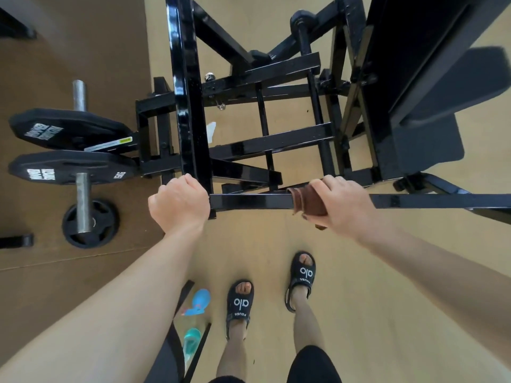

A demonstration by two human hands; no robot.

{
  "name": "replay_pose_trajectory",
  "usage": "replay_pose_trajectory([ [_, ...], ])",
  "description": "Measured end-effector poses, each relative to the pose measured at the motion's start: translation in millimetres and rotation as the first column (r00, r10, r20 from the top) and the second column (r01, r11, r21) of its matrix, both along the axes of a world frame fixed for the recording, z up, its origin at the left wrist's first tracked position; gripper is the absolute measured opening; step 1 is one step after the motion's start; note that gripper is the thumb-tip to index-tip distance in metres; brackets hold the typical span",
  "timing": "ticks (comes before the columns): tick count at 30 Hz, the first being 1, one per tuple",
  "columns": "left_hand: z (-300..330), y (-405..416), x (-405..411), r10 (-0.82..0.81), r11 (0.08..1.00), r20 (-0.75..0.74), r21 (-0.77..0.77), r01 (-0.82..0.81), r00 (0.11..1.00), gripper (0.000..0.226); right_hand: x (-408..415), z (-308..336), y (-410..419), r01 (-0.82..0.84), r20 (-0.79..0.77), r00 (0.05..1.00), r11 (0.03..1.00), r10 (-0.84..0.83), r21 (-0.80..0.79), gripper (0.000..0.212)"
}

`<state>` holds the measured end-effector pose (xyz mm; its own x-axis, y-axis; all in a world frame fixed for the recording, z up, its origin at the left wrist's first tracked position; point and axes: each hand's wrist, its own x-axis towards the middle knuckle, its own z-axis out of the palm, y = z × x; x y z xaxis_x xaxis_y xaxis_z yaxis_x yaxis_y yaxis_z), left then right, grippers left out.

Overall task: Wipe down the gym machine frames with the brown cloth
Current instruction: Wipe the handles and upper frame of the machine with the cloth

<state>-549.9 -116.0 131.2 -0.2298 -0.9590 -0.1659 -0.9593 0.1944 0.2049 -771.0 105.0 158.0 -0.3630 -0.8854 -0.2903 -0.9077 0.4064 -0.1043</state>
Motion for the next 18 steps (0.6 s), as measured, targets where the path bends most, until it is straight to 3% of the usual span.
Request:
replay_pose_trajectory([
  [5,-2,-1,1,-0.024,0.999,0.046,-0.025,0.026,0.999,0.049,55,-10,-71,-0.152,0.067,0.985,0.986,0.157,-0.071,0.060],
  [8,4,-3,2,-0.059,0.998,0.075,0.003,0.059,0.995,0.045,65,-13,-85,-0.122,0.119,0.984,0.985,0.137,-0.125,0.060],
  [11,22,12,-12,-0.146,0.982,0.115,-0.107,0.158,0.983,0.038,60,-18,-74,-0.087,0.162,0.980,0.980,0.117,-0.179,0.060],
  [14,37,46,-64,-0.253,0.955,-0.051,-0.170,0.241,0.966,0.037,48,-20,-53,-0.069,0.167,0.980,0.973,0.107,-0.218,0.063],
  [16,37,71,-114,-0.319,0.948,-0.194,-0.040,0.317,0.928,0.039,19,-21,-21,-0.048,0.159,0.983,0.970,0.088,-0.239,0.065],
  [18,32,97,-157,-0.349,0.921,-0.230,0.098,0.378,0.909,0.041,-26,-20,24,-0.030,0.171,0.983,0.970,0.073,-0.242,0.066],
])
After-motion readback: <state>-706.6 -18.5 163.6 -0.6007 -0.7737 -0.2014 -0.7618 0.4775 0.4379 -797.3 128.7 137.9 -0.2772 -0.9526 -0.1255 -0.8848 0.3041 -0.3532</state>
